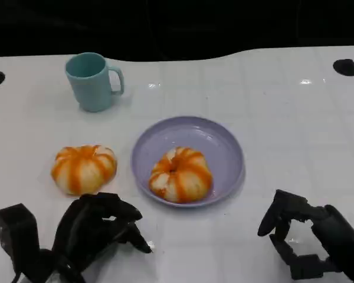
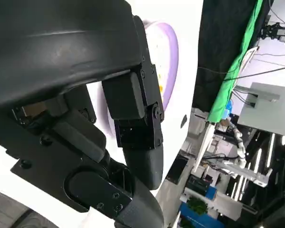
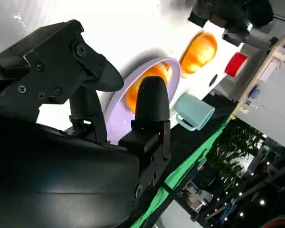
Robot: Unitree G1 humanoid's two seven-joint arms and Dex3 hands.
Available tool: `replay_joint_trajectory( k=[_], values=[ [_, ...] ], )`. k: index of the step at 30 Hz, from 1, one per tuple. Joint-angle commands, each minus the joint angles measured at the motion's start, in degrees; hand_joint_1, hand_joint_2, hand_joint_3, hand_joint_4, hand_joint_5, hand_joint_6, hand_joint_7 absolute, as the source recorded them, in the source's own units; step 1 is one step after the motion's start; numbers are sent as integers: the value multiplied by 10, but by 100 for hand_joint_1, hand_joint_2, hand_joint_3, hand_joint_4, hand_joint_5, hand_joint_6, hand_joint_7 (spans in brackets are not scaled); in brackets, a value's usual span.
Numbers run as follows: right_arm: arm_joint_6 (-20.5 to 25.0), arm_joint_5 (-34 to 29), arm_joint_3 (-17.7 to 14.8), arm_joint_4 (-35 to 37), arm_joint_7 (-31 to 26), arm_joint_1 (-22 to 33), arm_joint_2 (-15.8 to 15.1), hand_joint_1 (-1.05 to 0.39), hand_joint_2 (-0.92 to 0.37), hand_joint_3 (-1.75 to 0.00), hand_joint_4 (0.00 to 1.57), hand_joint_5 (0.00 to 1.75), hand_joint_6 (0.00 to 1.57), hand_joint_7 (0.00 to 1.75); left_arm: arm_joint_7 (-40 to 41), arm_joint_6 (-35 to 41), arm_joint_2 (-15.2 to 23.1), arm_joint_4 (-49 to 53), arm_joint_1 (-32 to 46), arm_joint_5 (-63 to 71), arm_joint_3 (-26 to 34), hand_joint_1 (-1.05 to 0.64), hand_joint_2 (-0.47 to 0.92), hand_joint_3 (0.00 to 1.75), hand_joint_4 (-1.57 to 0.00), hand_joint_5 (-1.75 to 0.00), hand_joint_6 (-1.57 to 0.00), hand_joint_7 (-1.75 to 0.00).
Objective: Grasp the bread from the table and place it into the plate.
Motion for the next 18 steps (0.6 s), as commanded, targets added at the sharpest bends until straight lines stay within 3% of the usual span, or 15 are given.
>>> replay_joint_trajectory(
  k=[1, 18],
  values=[
    [-16, -10, -8, 15, -14, -8, -13, -7, -46, -118, 61, 175, 56, 144, -7, 1, 11, -2, 2, -5, 3, -105, 70, 0, -157, -59, -157, -22],
    [-35, -32, -2, 31, -38, -13, -18, -9, -45, -116, 63, 175, 56, 142, -8, 4, 11, -3, 4, -8, 7, -105, 70, 0, -157, -59, -157, -21]
  ],
)
